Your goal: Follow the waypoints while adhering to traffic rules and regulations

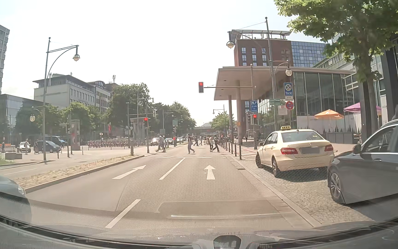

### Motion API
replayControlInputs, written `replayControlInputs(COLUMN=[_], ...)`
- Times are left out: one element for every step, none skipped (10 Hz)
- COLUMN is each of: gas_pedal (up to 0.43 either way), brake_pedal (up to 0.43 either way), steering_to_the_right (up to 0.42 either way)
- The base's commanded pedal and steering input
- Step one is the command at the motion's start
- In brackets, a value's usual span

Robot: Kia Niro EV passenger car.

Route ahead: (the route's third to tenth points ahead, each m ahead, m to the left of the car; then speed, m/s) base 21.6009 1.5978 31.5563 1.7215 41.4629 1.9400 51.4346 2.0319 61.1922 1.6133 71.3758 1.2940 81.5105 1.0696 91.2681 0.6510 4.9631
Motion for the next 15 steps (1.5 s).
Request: replayControlInputs(gas_pedal=[0.000,0.000,0.000,0.000,0.000,0.000,0.000,0.000,0.000,0.000,0.000,0.000,0.000,0.000,0.000], brake_pedal=[0.000,0.000,0.000,0.012,0.049,0.091,0.116,0.128,0.140,0.146,0.140,0.134,0.134,0.134,0.140], steering_to_the_right=[-0.003,-0.004,-0.004,-0.004,-0.003,-0.003,-0.004,-0.004,-0.003,-0.003,-0.003,-0.002,-0.002,-0.001,0.000])
